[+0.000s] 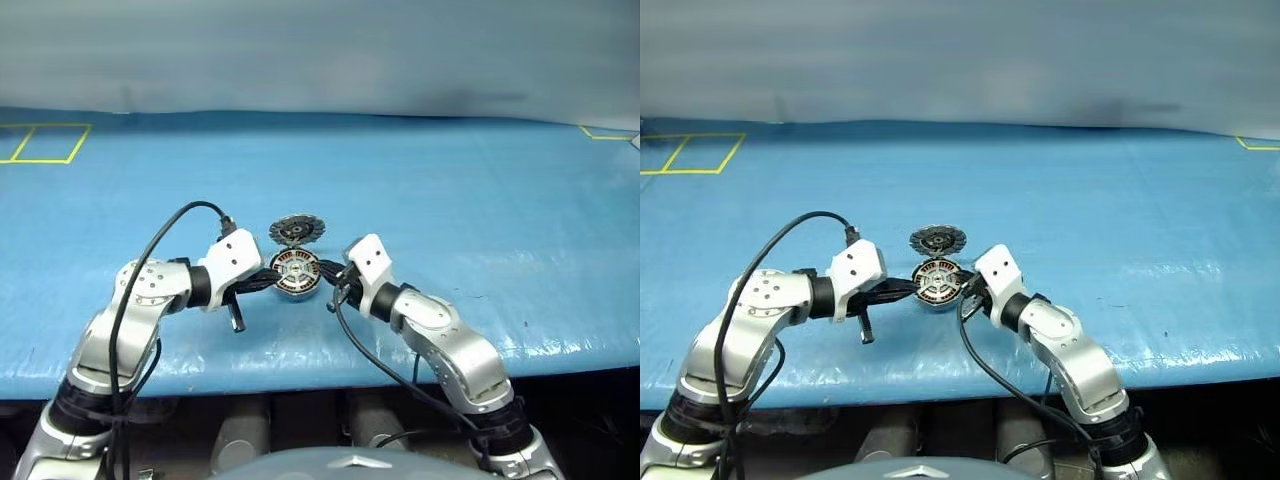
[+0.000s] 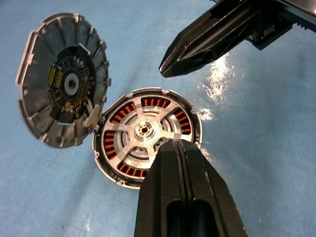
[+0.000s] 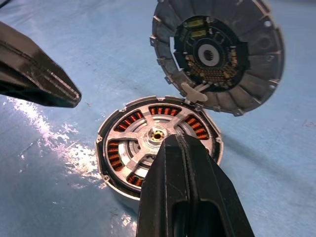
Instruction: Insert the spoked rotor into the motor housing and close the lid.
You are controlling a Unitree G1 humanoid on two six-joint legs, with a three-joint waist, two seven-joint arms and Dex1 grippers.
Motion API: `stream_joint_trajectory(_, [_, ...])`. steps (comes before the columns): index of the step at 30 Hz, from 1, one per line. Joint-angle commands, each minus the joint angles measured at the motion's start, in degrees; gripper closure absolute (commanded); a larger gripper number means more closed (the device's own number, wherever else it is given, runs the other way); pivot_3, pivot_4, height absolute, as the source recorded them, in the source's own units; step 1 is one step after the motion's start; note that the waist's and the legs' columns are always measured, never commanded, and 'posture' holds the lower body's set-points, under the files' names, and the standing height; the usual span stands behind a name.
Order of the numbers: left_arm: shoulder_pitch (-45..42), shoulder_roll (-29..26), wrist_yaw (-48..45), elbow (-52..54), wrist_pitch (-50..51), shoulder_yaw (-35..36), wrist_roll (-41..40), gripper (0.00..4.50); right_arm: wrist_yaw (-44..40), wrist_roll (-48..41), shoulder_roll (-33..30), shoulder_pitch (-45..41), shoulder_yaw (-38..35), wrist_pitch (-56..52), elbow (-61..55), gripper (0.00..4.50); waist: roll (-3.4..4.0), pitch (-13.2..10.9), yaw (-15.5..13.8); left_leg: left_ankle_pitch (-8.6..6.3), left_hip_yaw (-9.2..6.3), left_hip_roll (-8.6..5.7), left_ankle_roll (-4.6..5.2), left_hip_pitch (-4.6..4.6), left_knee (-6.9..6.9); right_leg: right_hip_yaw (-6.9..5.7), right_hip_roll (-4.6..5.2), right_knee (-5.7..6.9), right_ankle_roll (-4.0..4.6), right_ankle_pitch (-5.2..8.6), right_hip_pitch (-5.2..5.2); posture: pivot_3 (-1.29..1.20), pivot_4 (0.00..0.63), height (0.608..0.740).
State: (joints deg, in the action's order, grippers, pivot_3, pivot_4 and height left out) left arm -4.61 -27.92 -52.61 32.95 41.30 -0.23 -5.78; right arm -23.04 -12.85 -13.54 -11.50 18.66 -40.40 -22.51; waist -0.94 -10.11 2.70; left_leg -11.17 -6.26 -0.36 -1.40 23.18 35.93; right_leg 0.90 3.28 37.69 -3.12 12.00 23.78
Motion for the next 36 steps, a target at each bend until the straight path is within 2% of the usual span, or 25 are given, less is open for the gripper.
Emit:
stream_joint_trajectory(1, [3.77, 3.33, 5.76, 0.99, -5.42, 3.72, -2.35, 4.49, 0.72, 0.86, 1.83, -3.21, 1.52, -0.95, 0.80, 4.50, -0.01, 0.00, -0.30, 0.00, -0.03, -0.04, 0.00, 0.01, 0.00, -0.02, 0.04, 0.01, 0.00, 0.00, 0.00, 0.00, 0.150, 0.740])
stream_joint_trajectory(6, [9.44, 7.74, 11.50, -0.30, -10.62, 5.73, -4.43, 4.49, 1.00, 2.45, 4.78, -6.31, 3.60, 0.53, 6.37, 4.50, -0.02, 0.01, -0.70, 0.00, -0.05, -0.06, -0.01, -0.01, 0.02, -0.08, 0.07, -0.03, 0.01, 0.00, -0.06, 0.00, 0.150, 0.740])
stream_joint_trajectory(11, [11.90, 8.52, 14.27, -1.70, -14.48, 6.40, -5.74, 4.49, 0.68, 3.83, 6.22, -7.22, 3.50, 2.82, 12.44, 4.50, -0.02, 0.00, -0.67, 0.00, -0.01, -0.09, -0.02, -0.01, 0.01, -0.07, 0.11, -0.03, 0.01, 0.00, -0.05, 0.00, 0.150, 0.740])
stream_joint_trajectory(16, [10.46, 8.74, 16.49, -4.19, -18.31, 8.22, -7.47, 4.49, 1.35, 5.33, 6.48, -7.03, 2.74, 3.66, 17.39, 4.50, -0.01, 0.01, -0.61, 0.00, -0.01, -0.07, -0.02, -0.08, 0.00, -0.08, 0.09, -0.01, 0.01, 0.00, -0.08, 0.00, 0.150, 0.740])
stream_joint_trajectory(19, [7.73, 8.62, 18.42, -5.95, -19.56, 9.32, -8.14, 4.49, 0.51, 4.66, 6.62, -5.95, 2.48, 3.19, 16.73, 4.50, -0.03, 0.03, -0.64, -0.01, -0.01, -0.07, -0.03, -0.13, 0.01, -0.08, 0.10, -0.01, 0.01, 0.01, -0.14, 0.00, 0.150, 0.740])
stream_joint_trajectory(25, [-0.28, 5.68, 16.70, -8.95, -15.19, 11.20, -14.56, 4.49, -1.68, 1.48, 6.19, -2.36, 1.13, 2.61, 8.14, 4.50, -0.03, 0.03, -0.70, -0.01, -0.04, -0.09, -0.03, -0.10, -0.03, -0.10, 0.10, -0.06, 0.01, 0.01, -0.14, 0.00, 0.150, 0.740])
stream_joint_trajectory(30, [-9.39, 3.14, 14.99, -14.52, -14.09, 11.34, -17.92, 4.49, -4.29, -0.70, 2.31, 4.02, 0.46, 3.89, -0.60, 4.50, -0.03, 0.01, -0.63, -0.01, -0.05, -0.10, -0.04, -0.03, -0.10, -0.13, 0.10, -0.16, 0.00, 0.00, -0.10, 0.00, 0.150, 0.740])
stream_joint_trajectory(36, [-22.77, 2.50, 7.87, -30.15, -17.93, 7.58, -18.23, 4.49, -4.67, -2.07, 0.17, 13.46, -1.16, 8.19, -4.08, 4.50, -0.04, 0.00, -0.64, -0.01, -0.04, -0.09, -0.04, -0.03, -0.11, -0.15, 0.09, -0.22, -0.01, 0.01, -0.12, 0.00, 0.150, 0.740])
